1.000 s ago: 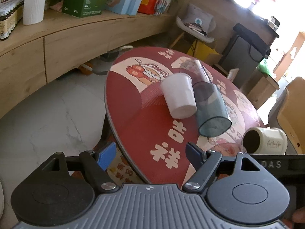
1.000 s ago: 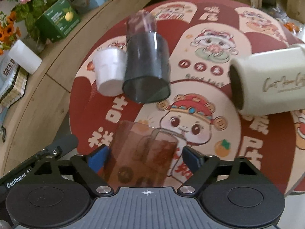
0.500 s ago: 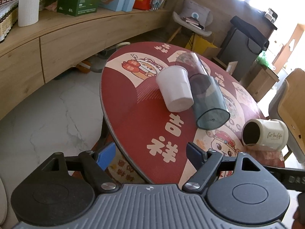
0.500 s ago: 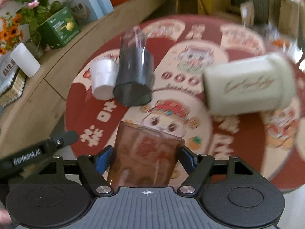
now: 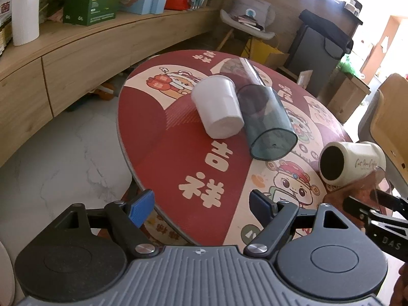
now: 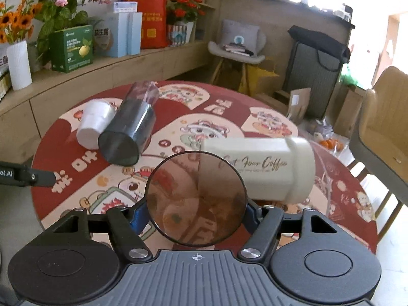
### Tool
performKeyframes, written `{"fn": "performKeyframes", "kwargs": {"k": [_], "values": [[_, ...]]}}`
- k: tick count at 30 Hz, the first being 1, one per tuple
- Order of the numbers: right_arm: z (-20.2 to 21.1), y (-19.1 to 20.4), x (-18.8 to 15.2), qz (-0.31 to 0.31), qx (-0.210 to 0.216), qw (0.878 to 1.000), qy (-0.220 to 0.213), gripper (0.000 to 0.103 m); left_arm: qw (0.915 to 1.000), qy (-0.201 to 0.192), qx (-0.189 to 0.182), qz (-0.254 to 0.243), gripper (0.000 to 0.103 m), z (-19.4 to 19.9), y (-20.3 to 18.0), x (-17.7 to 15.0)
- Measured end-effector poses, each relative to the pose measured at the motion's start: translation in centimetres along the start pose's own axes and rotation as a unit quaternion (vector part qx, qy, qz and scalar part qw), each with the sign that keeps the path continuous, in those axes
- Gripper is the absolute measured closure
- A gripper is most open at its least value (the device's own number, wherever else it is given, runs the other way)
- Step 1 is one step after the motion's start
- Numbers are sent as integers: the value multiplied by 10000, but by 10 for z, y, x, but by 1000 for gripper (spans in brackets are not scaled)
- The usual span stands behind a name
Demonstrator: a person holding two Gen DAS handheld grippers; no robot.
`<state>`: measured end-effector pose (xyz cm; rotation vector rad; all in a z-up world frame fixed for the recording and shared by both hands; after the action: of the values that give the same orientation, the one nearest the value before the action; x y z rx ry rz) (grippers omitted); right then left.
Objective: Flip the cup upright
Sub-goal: 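Lower the brown cup upright onto the table and open the right gripper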
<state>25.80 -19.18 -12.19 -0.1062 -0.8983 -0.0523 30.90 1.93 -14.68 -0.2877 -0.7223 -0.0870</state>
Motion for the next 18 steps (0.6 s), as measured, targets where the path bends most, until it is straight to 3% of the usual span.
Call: {"fn": "performKeyframes", "kwargs": {"k": [8, 12, 18], "values": [[-8, 0, 1, -121, 36, 9999, -34, 36, 10000, -14, 7, -88, 20, 0, -1, 0], [-1, 0, 2, -114, 11, 9999, -127, 11, 9999, -102, 9, -133, 19, 5, -5, -1], [26, -9, -2, -273, 13, 9996, -117, 0, 9966, -532, 234, -577, 5, 41, -27, -6]]}}
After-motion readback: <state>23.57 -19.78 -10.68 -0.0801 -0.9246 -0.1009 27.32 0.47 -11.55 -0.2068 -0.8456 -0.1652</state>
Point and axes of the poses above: each gripper's, at about its wrist camera, not at the fingertips, and z roughly against the way its jaws point, y to its left, x to its top, the point moved 5 cm from there along -z, roughly the way its jaws point, and after that the axes turned 1 degree about x, right-handed, at the moved point
